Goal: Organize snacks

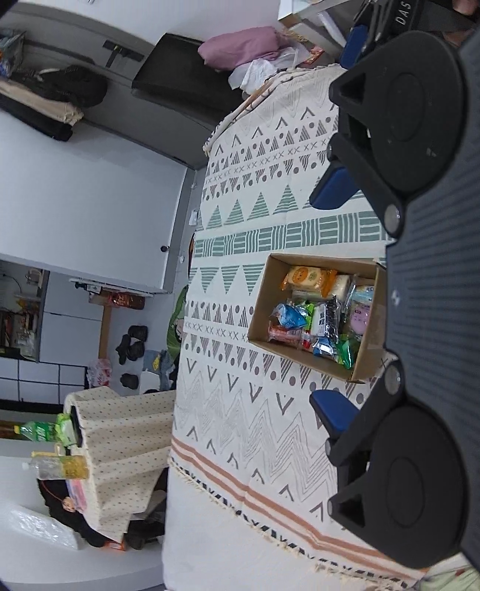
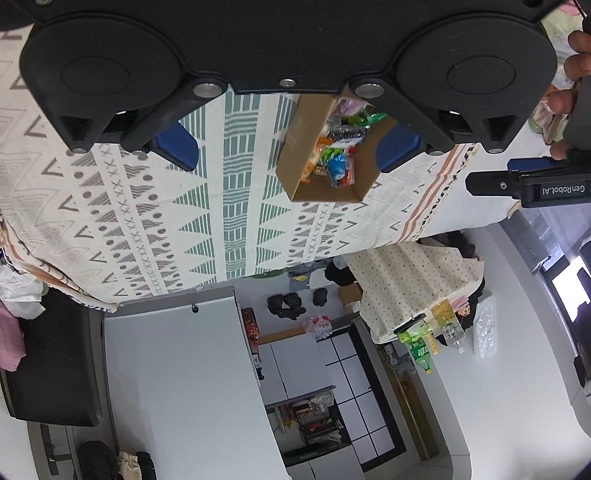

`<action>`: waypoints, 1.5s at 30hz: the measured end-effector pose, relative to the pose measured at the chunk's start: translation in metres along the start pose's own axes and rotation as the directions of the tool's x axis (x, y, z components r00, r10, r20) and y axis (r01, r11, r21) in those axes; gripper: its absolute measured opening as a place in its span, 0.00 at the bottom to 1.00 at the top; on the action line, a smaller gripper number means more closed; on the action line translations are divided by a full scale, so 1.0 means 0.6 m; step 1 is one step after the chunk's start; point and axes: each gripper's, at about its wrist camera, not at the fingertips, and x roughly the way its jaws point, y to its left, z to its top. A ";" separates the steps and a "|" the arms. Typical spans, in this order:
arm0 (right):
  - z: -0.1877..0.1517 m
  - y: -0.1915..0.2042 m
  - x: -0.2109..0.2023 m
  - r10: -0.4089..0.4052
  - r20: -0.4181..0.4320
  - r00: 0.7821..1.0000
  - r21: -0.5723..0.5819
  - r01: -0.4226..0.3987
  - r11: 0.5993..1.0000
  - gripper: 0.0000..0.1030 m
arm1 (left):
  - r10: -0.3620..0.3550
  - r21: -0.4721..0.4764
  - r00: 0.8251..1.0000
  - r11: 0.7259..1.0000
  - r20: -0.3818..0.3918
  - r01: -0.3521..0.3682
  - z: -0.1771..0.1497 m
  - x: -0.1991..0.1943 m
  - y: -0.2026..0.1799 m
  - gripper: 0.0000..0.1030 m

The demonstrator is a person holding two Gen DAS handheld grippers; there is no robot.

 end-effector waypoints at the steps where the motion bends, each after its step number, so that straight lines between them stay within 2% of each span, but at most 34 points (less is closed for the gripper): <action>1: -0.002 0.001 -0.007 -0.001 0.001 1.000 -0.001 0.001 1.000 1.00 | -0.006 0.003 1.000 1.000 0.001 0.006 -0.002 -0.007 -0.001 1.00; 15: -0.038 -0.004 -0.105 -0.058 0.051 0.997 -0.013 0.059 0.998 1.00 | -0.062 0.025 0.998 0.998 0.026 0.062 -0.068 -0.070 -0.012 1.00; 20: -0.055 -0.003 -0.129 -0.090 0.072 0.993 -0.034 0.093 0.995 1.00 | -0.037 0.050 0.999 0.998 0.033 0.035 -0.093 -0.082 -0.020 1.00; 23: -0.070 -0.006 -0.137 -0.096 0.066 0.993 -0.038 0.099 0.994 1.00 | -0.050 0.054 0.998 0.997 0.032 0.049 -0.108 -0.087 -0.023 1.00; 31: -0.102 -0.011 -0.144 -0.124 0.051 0.991 -0.038 0.126 0.991 1.00 | -0.028 0.092 0.999 0.995 0.024 0.025 -0.139 -0.088 -0.036 1.00; 45: -0.122 -0.015 -0.146 -0.117 0.036 0.992 -0.044 0.119 0.992 1.00 | 0.007 0.133 1.000 0.991 0.003 -0.007 -0.169 -0.078 -0.042 1.00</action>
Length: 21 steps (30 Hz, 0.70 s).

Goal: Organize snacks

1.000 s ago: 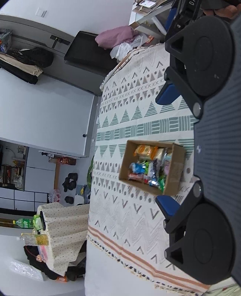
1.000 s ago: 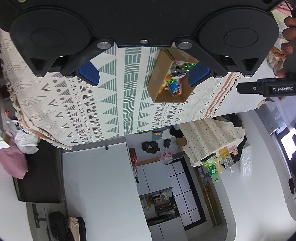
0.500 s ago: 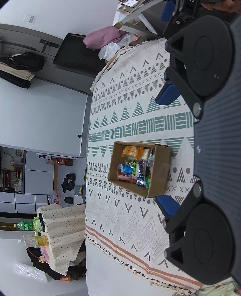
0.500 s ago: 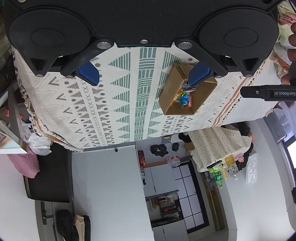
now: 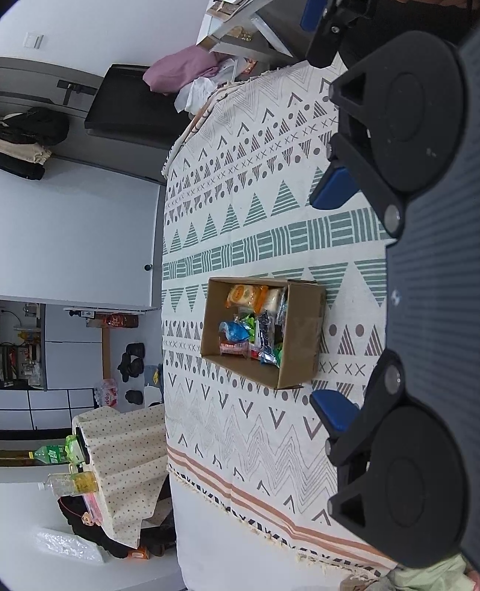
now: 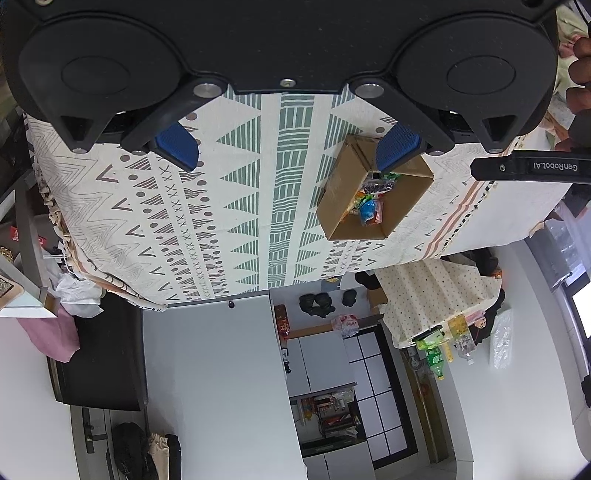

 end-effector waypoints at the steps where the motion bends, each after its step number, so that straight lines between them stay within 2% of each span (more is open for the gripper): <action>1: -0.001 0.000 0.000 0.004 -0.001 1.000 -0.001 -0.004 1.000 1.00 | 0.002 0.001 1.000 1.000 0.001 -0.002 0.000 -0.001 0.000 1.00; 21: -0.002 0.000 0.003 0.025 -0.011 1.000 -0.010 -0.025 1.000 1.00 | 0.003 0.011 1.000 1.000 -0.003 -0.003 0.005 0.001 -0.007 1.00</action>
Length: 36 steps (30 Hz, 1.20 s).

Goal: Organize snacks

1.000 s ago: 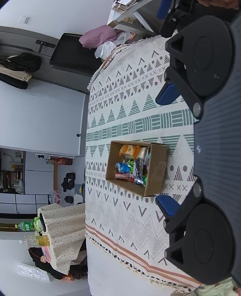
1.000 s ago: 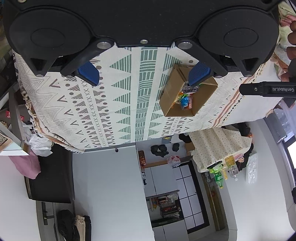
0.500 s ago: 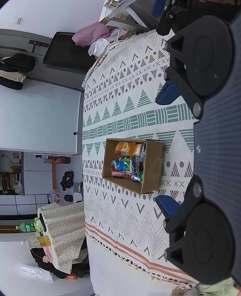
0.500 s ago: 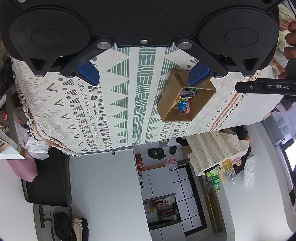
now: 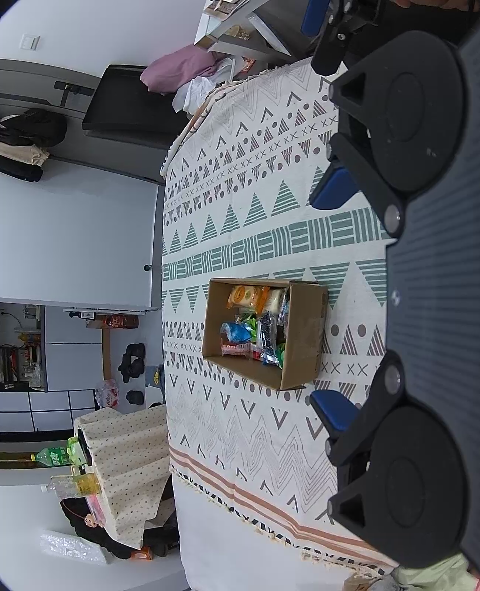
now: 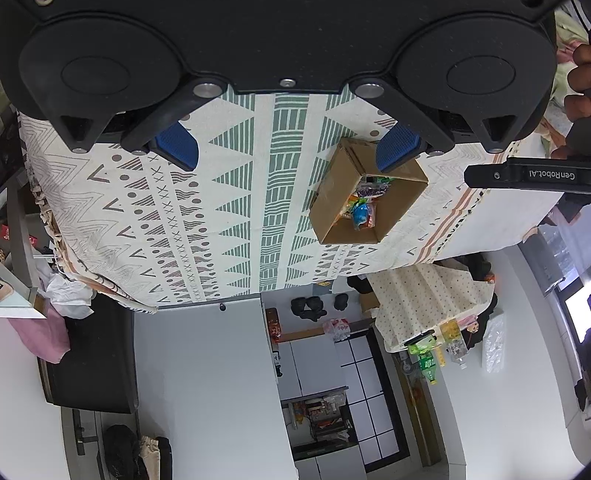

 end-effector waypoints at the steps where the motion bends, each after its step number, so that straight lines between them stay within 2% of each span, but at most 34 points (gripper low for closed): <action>1: 0.000 0.000 0.000 0.000 -0.001 1.000 0.003 0.000 1.000 1.00 | -0.003 -0.001 1.000 1.000 -0.001 0.003 0.000 0.000 0.001 1.00; 36: 0.003 0.001 -0.001 0.002 -0.006 1.000 -0.008 -0.002 1.000 1.00 | -0.004 -0.012 1.000 1.000 -0.002 0.004 -0.003 -0.005 0.003 1.00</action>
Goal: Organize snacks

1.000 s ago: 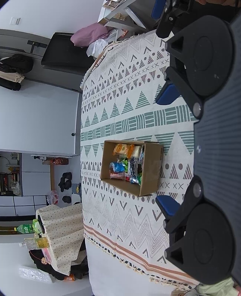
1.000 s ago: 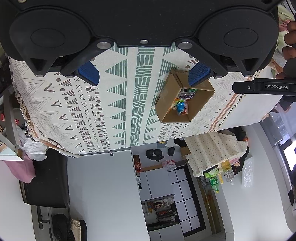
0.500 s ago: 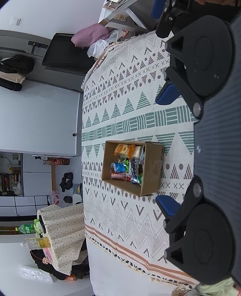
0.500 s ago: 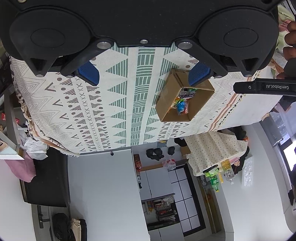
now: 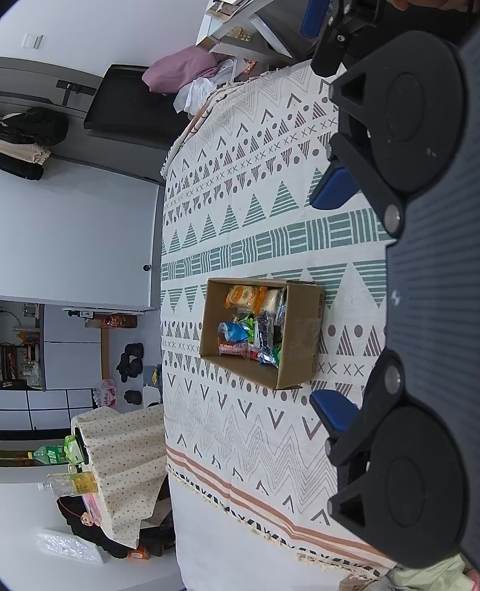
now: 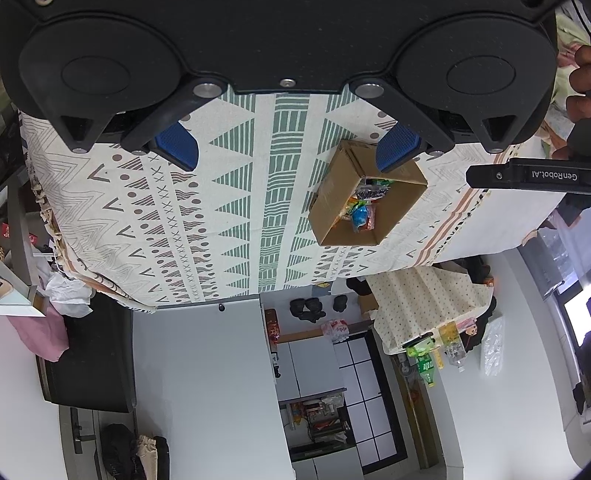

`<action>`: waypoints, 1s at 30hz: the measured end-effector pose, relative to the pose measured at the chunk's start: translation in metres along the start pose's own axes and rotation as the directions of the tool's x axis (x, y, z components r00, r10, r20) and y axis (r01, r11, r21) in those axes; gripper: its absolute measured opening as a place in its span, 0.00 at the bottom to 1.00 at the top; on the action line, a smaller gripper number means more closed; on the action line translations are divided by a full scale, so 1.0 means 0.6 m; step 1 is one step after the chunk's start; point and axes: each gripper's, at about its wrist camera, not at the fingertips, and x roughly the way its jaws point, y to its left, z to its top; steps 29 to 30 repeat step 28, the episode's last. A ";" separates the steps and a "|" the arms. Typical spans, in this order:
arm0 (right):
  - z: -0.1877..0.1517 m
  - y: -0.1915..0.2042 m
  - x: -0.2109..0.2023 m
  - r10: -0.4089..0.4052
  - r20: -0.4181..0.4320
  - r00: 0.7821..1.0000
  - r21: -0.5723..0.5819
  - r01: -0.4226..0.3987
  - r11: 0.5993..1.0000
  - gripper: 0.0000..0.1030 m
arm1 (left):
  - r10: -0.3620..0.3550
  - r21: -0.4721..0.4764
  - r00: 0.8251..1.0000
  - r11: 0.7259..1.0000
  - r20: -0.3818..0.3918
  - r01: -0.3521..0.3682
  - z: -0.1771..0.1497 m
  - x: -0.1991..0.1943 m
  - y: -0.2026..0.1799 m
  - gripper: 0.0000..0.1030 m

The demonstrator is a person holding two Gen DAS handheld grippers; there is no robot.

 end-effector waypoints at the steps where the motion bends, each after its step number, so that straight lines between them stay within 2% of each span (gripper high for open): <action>1: 0.000 0.000 0.000 0.000 0.000 1.000 0.000 0.000 1.000 1.00 | 0.001 0.000 1.000 1.000 -0.001 -0.001 0.000 0.000 0.000 1.00; 30: -0.001 0.011 0.021 0.008 -0.017 1.000 -0.010 -0.008 1.000 1.00 | 0.005 -0.010 1.000 1.000 0.005 -0.005 0.002 0.003 0.010 1.00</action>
